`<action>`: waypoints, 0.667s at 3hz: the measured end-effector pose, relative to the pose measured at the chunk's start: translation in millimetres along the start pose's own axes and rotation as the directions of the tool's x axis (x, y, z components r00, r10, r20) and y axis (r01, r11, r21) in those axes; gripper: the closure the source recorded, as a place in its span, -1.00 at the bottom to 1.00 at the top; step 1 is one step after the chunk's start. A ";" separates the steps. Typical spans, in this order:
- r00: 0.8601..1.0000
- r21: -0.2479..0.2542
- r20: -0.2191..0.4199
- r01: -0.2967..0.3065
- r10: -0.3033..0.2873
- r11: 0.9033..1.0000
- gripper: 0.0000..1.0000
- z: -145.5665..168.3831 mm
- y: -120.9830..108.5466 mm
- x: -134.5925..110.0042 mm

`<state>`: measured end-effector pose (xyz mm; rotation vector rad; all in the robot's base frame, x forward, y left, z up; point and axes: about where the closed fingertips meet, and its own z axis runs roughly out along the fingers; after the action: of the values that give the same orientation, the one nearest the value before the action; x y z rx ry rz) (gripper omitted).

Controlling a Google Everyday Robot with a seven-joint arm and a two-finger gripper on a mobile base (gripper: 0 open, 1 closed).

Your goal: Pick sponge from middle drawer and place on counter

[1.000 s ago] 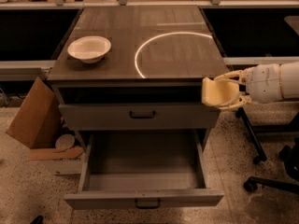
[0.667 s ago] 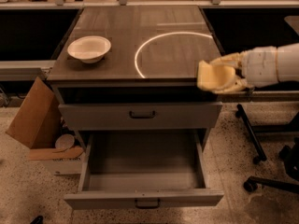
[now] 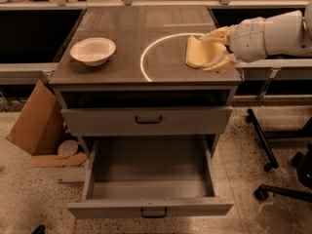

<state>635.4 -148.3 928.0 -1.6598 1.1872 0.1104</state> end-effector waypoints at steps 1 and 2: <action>1.000 -0.009 0.028 -0.010 0.011 1.000 1.00 20.3 -14.2 -2.8; 0.998 -0.017 0.046 -0.051 0.052 0.999 1.00 48.8 -33.6 -3.4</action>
Offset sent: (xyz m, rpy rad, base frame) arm 0.0783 0.0608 0.0065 0.0860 0.0940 0.0032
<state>680.4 -109.8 930.7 -1.6325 1.1973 0.1901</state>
